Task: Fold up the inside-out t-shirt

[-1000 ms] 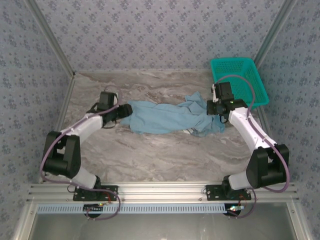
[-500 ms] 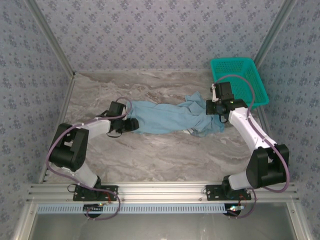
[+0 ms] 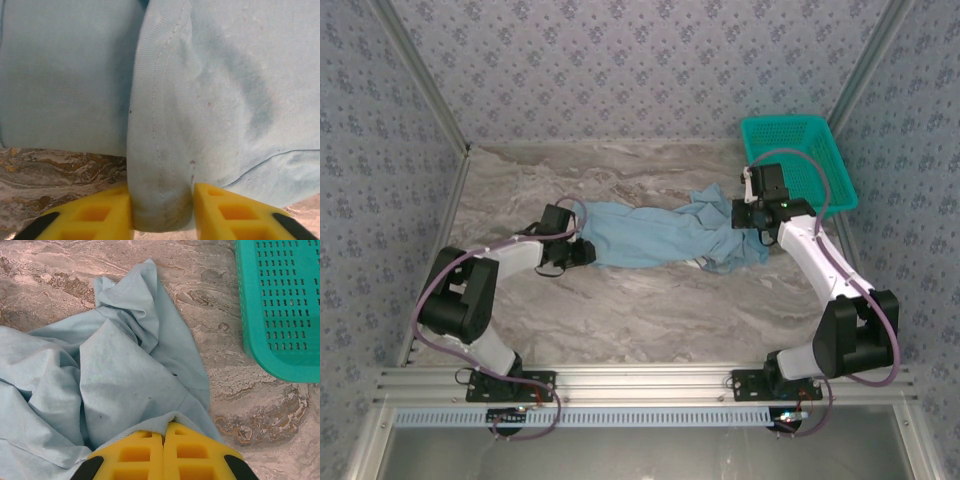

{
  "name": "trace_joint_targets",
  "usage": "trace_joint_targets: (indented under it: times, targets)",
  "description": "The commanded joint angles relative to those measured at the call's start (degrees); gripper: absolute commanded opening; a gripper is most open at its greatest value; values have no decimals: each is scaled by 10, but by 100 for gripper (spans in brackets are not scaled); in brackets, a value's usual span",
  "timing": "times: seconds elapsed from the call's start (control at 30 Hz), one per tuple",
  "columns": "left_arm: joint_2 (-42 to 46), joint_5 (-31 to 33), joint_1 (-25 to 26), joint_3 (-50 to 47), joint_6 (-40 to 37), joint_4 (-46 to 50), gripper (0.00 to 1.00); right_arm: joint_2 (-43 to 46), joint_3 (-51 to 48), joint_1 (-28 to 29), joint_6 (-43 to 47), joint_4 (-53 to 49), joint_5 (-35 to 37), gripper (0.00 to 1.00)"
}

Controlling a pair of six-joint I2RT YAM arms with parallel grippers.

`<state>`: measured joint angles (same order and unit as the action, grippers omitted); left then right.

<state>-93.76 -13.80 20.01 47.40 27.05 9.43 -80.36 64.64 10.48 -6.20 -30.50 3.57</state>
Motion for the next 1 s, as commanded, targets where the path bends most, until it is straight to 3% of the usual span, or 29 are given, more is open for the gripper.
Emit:
trace_joint_targets:
  times: [0.0, 0.23, 0.37, 0.67, 0.97]
  targets:
    - [19, 2, 3, 7, -10, 22, 27, 9, -3, -3, -7, 3, -10, 0]
    - [57, 18, 3, 22, -22, 57, 9, 9, 6, -2, -7, 4, -7, 0]
    - [123, 43, -2, 63, -44, 102, 0, 35, 45, -3, 7, -7, 16, 0]
    - [346, 149, -40, 274, -88, 182, 0, 173, 212, 14, 68, -4, 90, 0]
    - [369, 210, -42, 485, -135, 268, 0, 238, 338, 52, 115, -8, 94, 0]
